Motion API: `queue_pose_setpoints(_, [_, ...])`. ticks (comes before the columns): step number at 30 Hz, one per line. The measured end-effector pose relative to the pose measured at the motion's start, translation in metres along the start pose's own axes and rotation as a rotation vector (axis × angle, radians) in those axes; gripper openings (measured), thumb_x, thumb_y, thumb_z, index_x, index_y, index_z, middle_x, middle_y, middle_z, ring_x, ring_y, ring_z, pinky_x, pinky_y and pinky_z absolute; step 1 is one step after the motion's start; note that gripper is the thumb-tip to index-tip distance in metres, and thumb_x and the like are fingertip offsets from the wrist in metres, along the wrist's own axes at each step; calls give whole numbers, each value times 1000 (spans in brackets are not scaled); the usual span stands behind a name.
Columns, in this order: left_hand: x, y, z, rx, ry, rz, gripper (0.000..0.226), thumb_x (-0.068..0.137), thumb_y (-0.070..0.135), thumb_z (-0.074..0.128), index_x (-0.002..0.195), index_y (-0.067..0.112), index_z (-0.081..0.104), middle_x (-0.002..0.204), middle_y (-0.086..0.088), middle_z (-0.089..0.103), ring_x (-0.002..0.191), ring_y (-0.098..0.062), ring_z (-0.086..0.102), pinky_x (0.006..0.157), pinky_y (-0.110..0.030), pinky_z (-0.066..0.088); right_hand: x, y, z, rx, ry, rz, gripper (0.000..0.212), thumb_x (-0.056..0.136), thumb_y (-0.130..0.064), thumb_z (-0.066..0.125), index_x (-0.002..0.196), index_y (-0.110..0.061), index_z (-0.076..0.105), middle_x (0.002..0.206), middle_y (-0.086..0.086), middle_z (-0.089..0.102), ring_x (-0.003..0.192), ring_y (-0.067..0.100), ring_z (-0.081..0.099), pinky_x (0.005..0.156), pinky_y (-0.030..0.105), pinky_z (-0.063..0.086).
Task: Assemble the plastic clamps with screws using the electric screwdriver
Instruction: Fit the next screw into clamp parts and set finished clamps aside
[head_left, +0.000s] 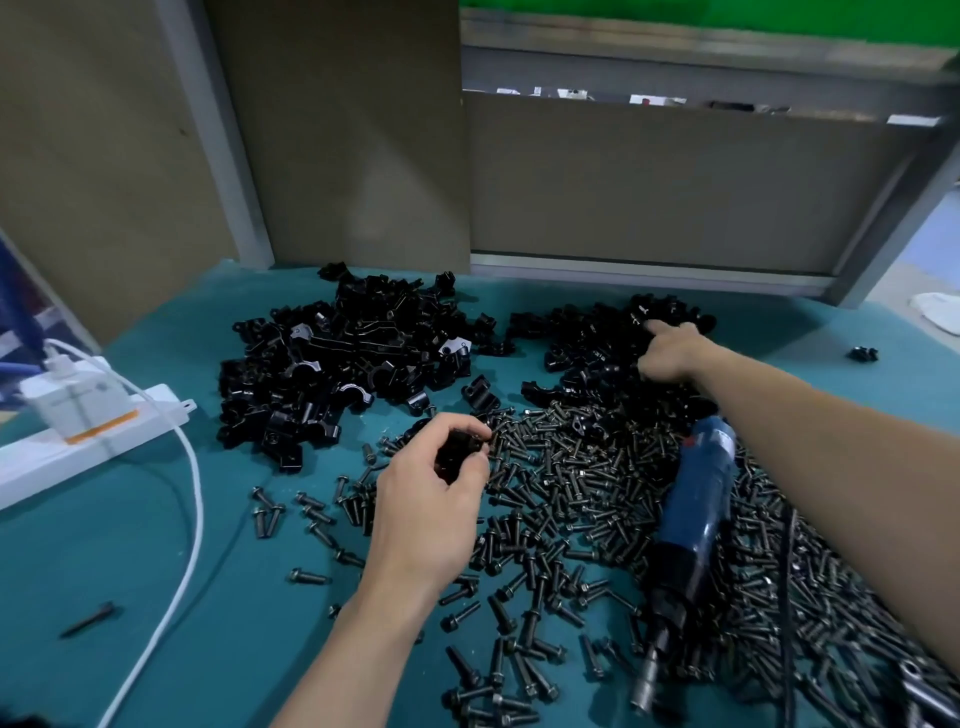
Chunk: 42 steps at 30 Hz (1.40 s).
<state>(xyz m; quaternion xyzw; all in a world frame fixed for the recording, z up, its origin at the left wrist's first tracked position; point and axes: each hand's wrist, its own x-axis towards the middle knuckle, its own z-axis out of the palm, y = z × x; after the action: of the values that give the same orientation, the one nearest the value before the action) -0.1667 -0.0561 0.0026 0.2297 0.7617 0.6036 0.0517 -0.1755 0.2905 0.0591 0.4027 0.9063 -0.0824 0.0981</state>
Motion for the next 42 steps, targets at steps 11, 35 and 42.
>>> queue_pose_setpoints(11, [1, -6, 1, 27, -17, -6, 23, 101, 21, 66, 98, 44, 66, 76, 4, 67, 42, -3, 41, 40, -19, 37, -37, -23, -3, -141, -27, -346, 56, 94, 5, 50, 135, -32, 56, 103, -3, 59, 66, 9, 48, 48, 21, 34])
queue_pose_setpoints(35, [-5, 3, 3, 117, -27, 12, 28, 98, 19, 69, 96, 48, 68, 83, 12, 73, 67, -22, 66, 53, -38, 51, -169, -42, 37, 720, 100, -395, 20, 95, -23, 73, 111, -31, 64, 58, 1, 71, 45, 8, 64, 42, 15, 42])
queue_pose_setpoints(42, [-7, 4, 3, 126, -33, 26, 30, 98, 17, 70, 96, 48, 68, 86, 17, 73, 73, -17, 67, 58, -35, 54, -165, -39, 38, 1293, 88, -198, 58, 96, 16, 56, 144, -16, 50, 112, 17, 67, 75, 24, 71, 65, 32, 62])
